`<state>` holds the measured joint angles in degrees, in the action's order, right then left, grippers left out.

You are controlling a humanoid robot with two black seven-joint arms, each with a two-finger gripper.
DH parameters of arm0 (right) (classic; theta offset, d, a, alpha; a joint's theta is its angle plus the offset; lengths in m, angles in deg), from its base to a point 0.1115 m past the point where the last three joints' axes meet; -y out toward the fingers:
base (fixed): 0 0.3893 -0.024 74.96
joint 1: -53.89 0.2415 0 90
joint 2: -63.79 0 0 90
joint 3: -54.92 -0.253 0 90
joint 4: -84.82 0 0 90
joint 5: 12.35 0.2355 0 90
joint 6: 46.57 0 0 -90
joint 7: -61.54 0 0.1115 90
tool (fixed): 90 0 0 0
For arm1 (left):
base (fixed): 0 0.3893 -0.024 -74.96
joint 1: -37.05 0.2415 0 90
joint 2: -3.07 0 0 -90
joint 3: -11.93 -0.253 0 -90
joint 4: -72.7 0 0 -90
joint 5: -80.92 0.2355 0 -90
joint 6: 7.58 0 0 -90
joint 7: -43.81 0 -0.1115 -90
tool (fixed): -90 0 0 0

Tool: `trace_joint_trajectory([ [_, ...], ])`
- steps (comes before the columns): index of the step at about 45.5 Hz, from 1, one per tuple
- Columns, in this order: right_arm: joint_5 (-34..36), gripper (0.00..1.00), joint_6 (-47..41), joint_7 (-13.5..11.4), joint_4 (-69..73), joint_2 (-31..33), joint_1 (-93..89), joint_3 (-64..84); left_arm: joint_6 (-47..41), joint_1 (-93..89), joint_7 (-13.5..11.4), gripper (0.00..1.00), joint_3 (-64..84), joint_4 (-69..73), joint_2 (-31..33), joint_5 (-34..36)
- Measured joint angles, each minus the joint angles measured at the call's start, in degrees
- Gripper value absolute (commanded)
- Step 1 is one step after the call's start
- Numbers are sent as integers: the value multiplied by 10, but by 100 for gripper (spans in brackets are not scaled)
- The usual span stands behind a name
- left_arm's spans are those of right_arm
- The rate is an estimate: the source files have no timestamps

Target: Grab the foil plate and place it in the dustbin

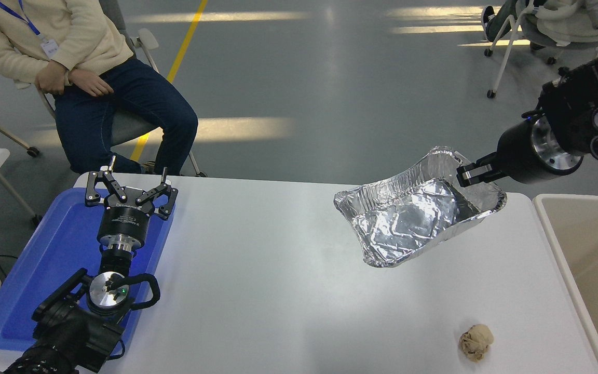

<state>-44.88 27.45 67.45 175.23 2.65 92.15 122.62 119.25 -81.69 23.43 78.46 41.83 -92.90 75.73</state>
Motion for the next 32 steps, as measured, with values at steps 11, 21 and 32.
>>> trace_joint_trajectory([
  [11,40,0,-9,-20,-26,42,-19,25,0,0,0,100,0,0,0,0],
  [21,51,0,-47,-25,-112,103,-71,43,0,0,0,100,0,0,0,0],
  [32,52,0,-104,-23,-260,173,-169,7,0,0,0,100,0,0,0,0],
])
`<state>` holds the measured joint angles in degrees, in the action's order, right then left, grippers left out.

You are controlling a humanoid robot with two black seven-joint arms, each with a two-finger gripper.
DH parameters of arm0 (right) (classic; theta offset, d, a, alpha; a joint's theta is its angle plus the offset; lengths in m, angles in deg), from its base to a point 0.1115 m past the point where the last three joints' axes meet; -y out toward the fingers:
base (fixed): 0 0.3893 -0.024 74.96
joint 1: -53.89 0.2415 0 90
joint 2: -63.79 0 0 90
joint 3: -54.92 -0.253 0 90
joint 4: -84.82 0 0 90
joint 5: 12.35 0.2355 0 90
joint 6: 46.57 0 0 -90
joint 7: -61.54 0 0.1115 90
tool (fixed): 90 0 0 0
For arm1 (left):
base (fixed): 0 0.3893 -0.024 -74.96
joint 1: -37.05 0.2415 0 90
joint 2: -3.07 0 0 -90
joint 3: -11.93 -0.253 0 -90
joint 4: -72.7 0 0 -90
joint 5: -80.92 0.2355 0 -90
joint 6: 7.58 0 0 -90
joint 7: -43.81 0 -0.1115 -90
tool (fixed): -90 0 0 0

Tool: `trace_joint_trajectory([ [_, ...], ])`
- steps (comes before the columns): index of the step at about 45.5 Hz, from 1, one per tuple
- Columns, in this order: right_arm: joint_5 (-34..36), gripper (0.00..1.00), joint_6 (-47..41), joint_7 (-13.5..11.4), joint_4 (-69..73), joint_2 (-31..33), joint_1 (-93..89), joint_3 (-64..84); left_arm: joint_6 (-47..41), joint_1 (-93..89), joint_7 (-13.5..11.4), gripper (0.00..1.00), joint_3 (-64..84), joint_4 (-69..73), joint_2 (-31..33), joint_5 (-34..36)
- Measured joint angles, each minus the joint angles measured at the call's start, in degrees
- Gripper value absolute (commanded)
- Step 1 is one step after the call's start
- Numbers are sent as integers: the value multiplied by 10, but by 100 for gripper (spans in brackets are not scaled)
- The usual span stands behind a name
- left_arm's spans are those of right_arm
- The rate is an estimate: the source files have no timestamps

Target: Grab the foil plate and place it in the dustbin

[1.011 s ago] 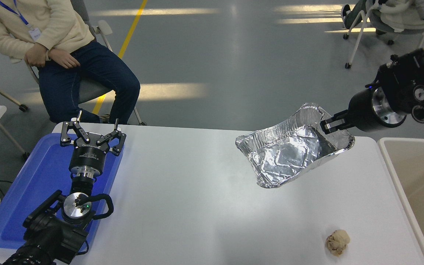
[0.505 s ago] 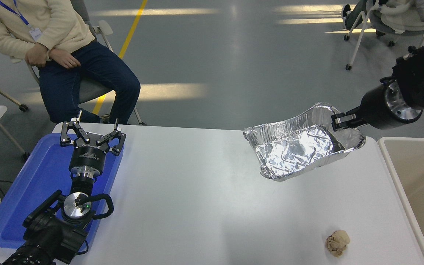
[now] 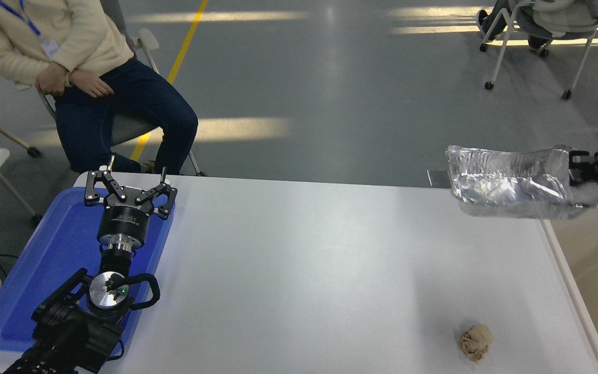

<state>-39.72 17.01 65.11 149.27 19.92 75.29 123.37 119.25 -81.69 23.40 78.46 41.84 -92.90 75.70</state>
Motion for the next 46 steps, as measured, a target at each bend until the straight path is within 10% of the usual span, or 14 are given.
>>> trace_joint_trajectory([
  [46,90,0,52,-5,-555,-27,-623,-506,0,0,-1,100,0,0,0,-1],
])
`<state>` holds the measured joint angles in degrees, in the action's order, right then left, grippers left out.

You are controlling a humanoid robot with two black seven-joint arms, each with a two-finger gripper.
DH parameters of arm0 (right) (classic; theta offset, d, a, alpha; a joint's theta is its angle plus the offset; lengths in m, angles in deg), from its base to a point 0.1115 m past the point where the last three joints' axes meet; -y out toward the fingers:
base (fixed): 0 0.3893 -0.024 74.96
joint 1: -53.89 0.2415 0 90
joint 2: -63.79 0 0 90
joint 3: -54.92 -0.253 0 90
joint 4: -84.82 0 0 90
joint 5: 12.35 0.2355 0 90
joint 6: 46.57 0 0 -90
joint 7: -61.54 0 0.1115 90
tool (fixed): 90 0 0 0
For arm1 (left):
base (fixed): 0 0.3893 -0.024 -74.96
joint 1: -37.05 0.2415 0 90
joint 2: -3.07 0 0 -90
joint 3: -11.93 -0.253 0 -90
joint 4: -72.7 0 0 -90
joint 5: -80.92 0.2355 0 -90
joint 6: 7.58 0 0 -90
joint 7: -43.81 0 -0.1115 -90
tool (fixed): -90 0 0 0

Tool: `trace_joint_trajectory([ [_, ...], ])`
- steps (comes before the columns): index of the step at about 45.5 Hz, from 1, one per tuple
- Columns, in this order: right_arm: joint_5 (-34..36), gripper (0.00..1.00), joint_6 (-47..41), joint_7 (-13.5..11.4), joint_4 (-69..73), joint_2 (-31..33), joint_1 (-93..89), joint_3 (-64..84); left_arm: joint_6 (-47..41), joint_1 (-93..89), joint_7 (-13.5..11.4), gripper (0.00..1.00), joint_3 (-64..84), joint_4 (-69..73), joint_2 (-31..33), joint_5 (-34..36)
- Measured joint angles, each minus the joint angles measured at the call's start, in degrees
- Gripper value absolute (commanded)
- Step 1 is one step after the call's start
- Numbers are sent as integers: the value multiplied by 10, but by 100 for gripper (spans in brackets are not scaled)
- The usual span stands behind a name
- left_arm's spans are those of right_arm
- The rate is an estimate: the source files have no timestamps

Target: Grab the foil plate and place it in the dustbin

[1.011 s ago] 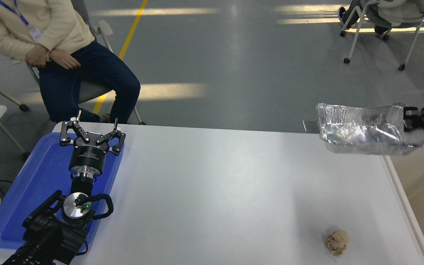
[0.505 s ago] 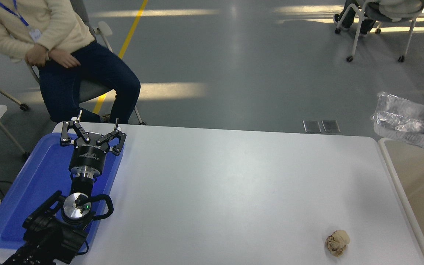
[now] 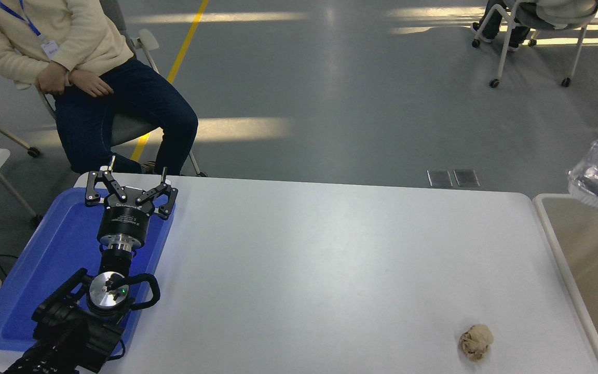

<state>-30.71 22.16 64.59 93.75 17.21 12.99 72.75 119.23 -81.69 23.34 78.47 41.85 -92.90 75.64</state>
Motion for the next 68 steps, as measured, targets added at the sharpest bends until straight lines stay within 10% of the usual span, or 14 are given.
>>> trace_joint_trajectory([
  [30,218,0,173,-39,-47,-81,-155,-87,-1,0,0,100,0,0,0,0],
  [58,264,0,247,-57,-49,-148,-224,-196,-1,0,0,100,0,0,0,0],
  [61,265,63,249,-57,-49,-151,-225,-203,-1,0,0,100,0,0,0,0],
  [65,266,100,248,-56,-49,-154,-227,-212,-1,0,0,100,0,0,0,0],
  [68,266,100,247,-55,-49,-155,-228,-216,-1,0,0,100,0,0,0,0],
])
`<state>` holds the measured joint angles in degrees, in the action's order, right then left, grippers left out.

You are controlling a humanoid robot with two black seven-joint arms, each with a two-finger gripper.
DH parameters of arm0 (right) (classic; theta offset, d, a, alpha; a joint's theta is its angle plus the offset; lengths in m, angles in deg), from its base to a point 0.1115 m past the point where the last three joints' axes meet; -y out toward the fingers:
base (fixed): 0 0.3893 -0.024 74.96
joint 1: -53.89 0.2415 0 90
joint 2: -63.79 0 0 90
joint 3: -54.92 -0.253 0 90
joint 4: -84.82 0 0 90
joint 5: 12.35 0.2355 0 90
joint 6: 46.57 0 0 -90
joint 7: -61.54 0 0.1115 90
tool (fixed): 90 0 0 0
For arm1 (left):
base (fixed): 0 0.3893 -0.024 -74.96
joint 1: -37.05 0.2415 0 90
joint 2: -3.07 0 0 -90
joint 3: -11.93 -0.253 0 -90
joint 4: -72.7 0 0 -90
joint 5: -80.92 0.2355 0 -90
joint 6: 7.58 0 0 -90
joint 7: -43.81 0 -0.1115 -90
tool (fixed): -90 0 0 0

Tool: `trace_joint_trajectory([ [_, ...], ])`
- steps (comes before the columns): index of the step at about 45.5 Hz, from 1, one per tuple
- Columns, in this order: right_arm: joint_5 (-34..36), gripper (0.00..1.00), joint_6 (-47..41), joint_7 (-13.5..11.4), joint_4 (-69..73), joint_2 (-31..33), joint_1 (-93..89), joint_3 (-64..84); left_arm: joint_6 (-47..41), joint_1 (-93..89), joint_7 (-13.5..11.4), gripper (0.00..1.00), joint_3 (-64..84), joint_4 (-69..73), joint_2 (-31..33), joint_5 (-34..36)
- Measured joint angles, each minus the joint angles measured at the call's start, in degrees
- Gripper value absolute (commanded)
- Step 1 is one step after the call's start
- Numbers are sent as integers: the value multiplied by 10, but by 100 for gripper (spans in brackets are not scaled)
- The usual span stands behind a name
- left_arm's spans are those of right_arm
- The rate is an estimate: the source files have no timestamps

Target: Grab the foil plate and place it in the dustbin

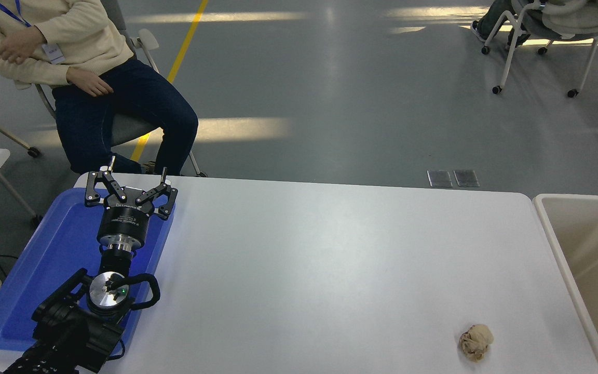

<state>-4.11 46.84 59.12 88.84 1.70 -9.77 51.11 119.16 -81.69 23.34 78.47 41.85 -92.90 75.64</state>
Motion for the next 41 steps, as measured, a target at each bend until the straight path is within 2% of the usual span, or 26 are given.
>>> trace_joint_trajectory([
  [24,-8,100,-29,3,2,3,45,-4,1,0,0,100,0,0,0,0],
  [41,-26,100,-73,3,11,19,164,83,1,0,0,100,0,0,0,0],
])
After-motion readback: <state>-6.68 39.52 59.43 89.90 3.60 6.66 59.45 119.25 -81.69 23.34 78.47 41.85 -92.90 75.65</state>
